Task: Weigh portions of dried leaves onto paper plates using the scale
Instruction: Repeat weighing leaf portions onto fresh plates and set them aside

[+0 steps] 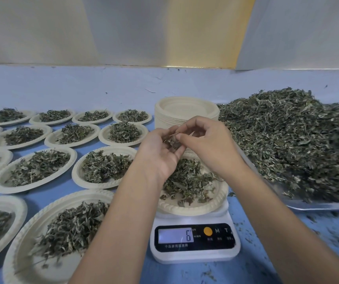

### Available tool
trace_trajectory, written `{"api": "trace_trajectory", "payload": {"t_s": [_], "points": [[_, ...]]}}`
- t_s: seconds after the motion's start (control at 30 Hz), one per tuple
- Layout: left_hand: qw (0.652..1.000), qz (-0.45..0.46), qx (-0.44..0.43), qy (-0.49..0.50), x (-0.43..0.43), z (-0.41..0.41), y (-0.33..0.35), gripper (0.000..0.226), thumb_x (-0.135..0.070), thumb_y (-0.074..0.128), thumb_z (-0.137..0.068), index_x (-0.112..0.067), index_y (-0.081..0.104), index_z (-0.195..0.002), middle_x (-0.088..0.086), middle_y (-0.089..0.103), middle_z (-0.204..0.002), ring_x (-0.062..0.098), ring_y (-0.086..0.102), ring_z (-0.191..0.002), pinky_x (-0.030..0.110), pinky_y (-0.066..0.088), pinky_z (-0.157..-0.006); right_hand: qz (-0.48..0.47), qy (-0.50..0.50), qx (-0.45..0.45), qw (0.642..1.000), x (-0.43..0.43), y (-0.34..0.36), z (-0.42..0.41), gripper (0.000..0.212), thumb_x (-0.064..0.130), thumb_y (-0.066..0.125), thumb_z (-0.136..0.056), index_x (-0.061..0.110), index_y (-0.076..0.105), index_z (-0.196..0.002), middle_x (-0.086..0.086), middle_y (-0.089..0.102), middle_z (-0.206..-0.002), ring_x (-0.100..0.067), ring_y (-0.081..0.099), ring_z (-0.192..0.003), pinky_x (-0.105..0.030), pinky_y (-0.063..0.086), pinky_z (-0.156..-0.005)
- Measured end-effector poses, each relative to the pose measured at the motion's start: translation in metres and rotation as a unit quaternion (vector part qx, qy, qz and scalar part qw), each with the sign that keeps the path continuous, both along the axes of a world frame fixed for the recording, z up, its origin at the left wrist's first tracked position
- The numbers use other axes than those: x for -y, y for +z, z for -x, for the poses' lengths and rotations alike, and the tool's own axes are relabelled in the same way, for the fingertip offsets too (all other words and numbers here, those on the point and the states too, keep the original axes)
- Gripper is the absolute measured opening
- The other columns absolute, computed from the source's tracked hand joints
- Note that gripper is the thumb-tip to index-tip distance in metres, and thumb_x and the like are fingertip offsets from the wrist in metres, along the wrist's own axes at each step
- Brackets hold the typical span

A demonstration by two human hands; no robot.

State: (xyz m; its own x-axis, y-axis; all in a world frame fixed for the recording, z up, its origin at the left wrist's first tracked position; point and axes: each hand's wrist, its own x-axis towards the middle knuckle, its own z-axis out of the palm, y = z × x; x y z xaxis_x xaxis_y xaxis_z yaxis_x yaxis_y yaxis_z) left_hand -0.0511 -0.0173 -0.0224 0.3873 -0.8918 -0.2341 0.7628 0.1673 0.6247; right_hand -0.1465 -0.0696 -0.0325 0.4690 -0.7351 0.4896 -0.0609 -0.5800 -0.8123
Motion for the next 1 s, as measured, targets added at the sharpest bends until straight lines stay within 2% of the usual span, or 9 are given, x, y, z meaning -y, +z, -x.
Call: {"api": "trace_trajectory", "payload": {"t_s": [0.13, 0.23, 0.43, 0.6, 0.67, 0.73, 0.83, 0.9, 1.0], "points": [[1.0, 0.011, -0.009, -0.006, -0.001, -0.001, -0.002, 0.019, -0.006, 0.034, -0.097, -0.001, 0.052, -0.097, 0.022, 0.061, -0.108, 0.023, 0.064, -0.077, 0.03, 0.056, -0.064, 0.013, -0.003, -0.018, 1.0, -0.002, 0.001, 0.001, 0.017, 0.011, 0.071, -0.077, 0.028, 0.074, -0.078, 0.009, 0.071, -0.077, -0.001, 0.053, -0.06, -0.027, 0.051, -0.069], [1.0, 0.006, -0.021, -0.004, -0.001, -0.002, -0.002, 0.02, -0.008, 0.035, -0.097, -0.002, 0.054, -0.096, 0.02, 0.06, -0.116, 0.021, 0.06, -0.081, 0.03, 0.053, -0.074, -0.004, 0.008, 0.009, 1.0, -0.002, 0.002, 0.001, 0.022, 0.005, 0.069, -0.078, 0.027, 0.072, -0.079, 0.014, 0.068, -0.07, 0.002, 0.057, -0.061, -0.021, 0.052, -0.069], [0.999, -0.015, -0.018, 0.024, -0.003, -0.003, -0.001, 0.029, -0.009, 0.035, -0.099, -0.003, 0.056, -0.08, 0.01, 0.06, -0.083, 0.019, 0.055, -0.075, 0.026, 0.052, -0.069, -0.016, -0.012, 0.019, 1.0, -0.001, 0.002, 0.001, 0.024, 0.008, 0.067, -0.08, 0.031, 0.071, -0.078, 0.016, 0.066, -0.068, 0.003, 0.054, -0.057, -0.015, 0.046, -0.058], [0.999, 0.009, -0.048, 0.009, -0.004, 0.001, 0.007, 0.031, -0.009, 0.035, -0.1, 0.0, 0.056, -0.078, 0.012, 0.06, -0.075, 0.019, 0.057, -0.07, 0.022, 0.053, -0.058, -0.131, -0.045, 0.096, 0.986, -0.002, 0.002, -0.003, 0.021, 0.011, 0.055, -0.089, 0.025, 0.071, -0.086, 0.008, 0.07, -0.089, -0.009, 0.064, -0.087, -0.034, 0.053, -0.09], [0.998, 0.02, -0.057, 0.0, -0.002, 0.008, 0.009, 0.031, -0.008, 0.036, -0.1, 0.0, 0.055, -0.078, 0.012, 0.059, -0.074, 0.019, 0.057, -0.068, 0.022, 0.054, -0.059, -0.228, -0.009, 0.153, 0.961, -0.006, 0.003, -0.004, 0.022, 0.01, 0.051, -0.091, 0.02, 0.07, -0.086, 0.001, 0.071, -0.091, -0.011, 0.067, -0.086, -0.035, 0.054, -0.091], [0.999, 0.018, -0.05, -0.003, 0.004, 0.02, 0.012, 0.028, -0.004, 0.035, -0.099, 0.0, 0.055, -0.079, 0.012, 0.058, -0.075, 0.018, 0.055, -0.07, 0.023, 0.052, -0.069, -0.3, 0.014, 0.21, 0.93, -0.007, 0.004, -0.003, 0.026, 0.011, 0.049, -0.091, 0.017, 0.071, -0.078, 0.002, 0.072, -0.078, -0.008, 0.068, -0.072, -0.029, 0.055, -0.082], [1.0, 0.006, -0.02, -0.01, 0.021, 0.044, 0.016, 0.03, 0.004, 0.031, -0.096, 0.0, 0.056, -0.079, 0.012, 0.058, -0.076, 0.019, 0.054, -0.069, 0.025, 0.048, -0.073, -0.366, 0.021, 0.29, 0.884, -0.004, 0.008, 0.004, 0.044, 0.012, 0.045, -0.091, 0.014, 0.066, -0.053, 0.003, 0.064, -0.054, -0.004, 0.058, -0.047, -0.016, 0.047, -0.051], [1.0, -0.001, -0.003, -0.024, 0.033, 0.061, 0.018, 0.031, 0.008, 0.03, -0.094, -0.001, 0.055, -0.076, 0.013, 0.057, -0.075, 0.019, 0.054, -0.066, 0.023, 0.046, -0.066, -0.411, 0.006, 0.357, 0.839, 0.003, 0.011, 0.015, 0.035, 0.011, 0.042, -0.092, 0.012, 0.058, -0.061, 0.002, 0.058, -0.051, -0.005, 0.052, -0.04, -0.014, 0.039, -0.038], [0.999, -0.015, 0.004, -0.048, 0.052, 0.084, 0.017, 0.03, 0.01, 0.029, -0.095, -0.001, 0.053, -0.081, 0.012, 0.054, -0.076, 0.017, 0.051, -0.065, 0.024, 0.044, -0.061, -0.459, -0.012, 0.426, 0.78, 0.02, 0.01, 0.038, 0.024, 0.015, 0.036, -0.097, 0.008, 0.053, -0.081, -0.008, 0.055, -0.074, -0.014, 0.054, -0.059, -0.019, 0.047, -0.051]]}}
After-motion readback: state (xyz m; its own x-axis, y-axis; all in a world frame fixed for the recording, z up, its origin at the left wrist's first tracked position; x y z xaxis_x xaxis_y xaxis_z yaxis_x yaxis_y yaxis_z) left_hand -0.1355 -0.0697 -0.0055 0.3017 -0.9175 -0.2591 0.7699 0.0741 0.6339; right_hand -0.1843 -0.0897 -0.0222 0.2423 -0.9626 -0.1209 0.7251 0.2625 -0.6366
